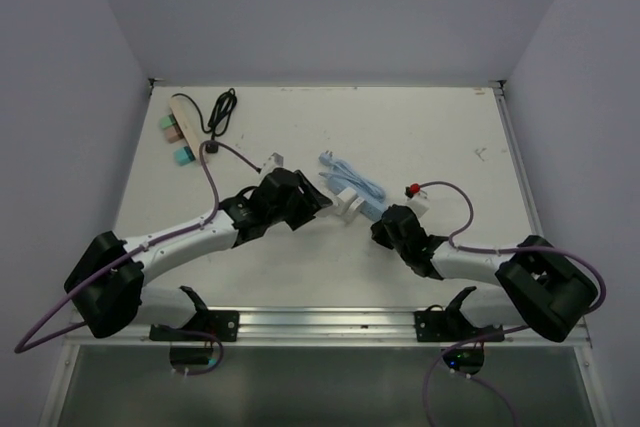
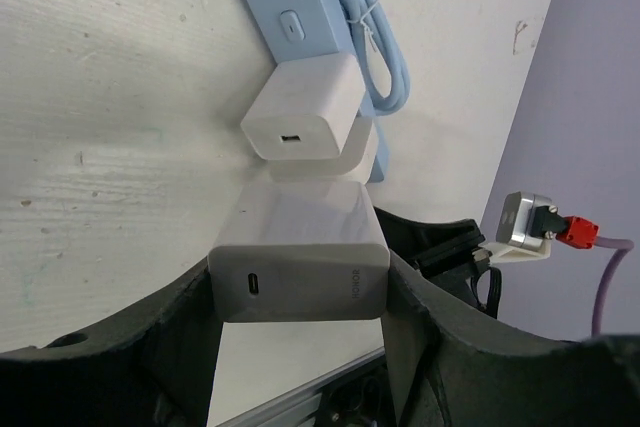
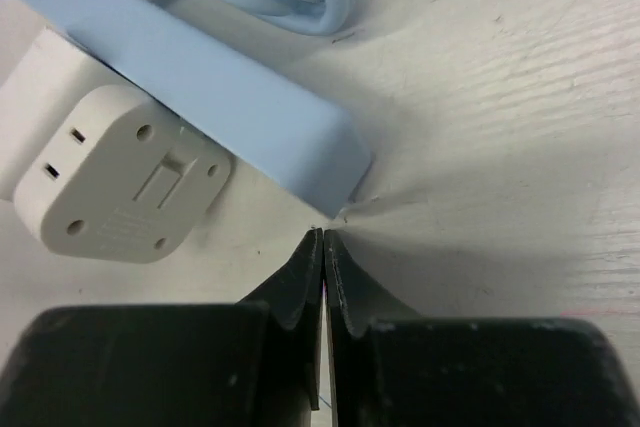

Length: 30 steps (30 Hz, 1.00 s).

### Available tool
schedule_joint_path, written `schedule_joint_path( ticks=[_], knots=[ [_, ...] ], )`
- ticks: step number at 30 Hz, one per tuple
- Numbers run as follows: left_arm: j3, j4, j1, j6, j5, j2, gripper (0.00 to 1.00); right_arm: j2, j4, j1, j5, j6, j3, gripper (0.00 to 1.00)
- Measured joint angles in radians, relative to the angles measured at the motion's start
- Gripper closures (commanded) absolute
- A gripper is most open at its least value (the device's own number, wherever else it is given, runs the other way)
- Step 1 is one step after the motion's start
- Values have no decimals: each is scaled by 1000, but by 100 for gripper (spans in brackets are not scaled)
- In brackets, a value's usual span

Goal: Pull the plug off the socket

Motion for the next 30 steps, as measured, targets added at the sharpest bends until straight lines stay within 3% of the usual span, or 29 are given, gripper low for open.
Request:
schedule_joint_path(
  ticks=[14, 16, 19, 25, 30],
  knots=[
    [-32, -58, 27, 61, -10, -69, 100, -42, 20, -4, 58, -37, -47, 100],
    [-75, -49, 58, 80, -5, -103, 92, -51, 21, -5, 47, -59, -51, 100],
    [-133, -35, 108, 114, 4, -116, 88, -68, 7, -8, 21, -95, -52, 99],
    [-199, 24, 192, 206, 31, -87, 83, -184, -133, -8, -38, -190, -50, 81],
    [-217, 134, 289, 282, 102, -19, 71, -344, -292, -8, -48, -276, -15, 56]
  ],
)
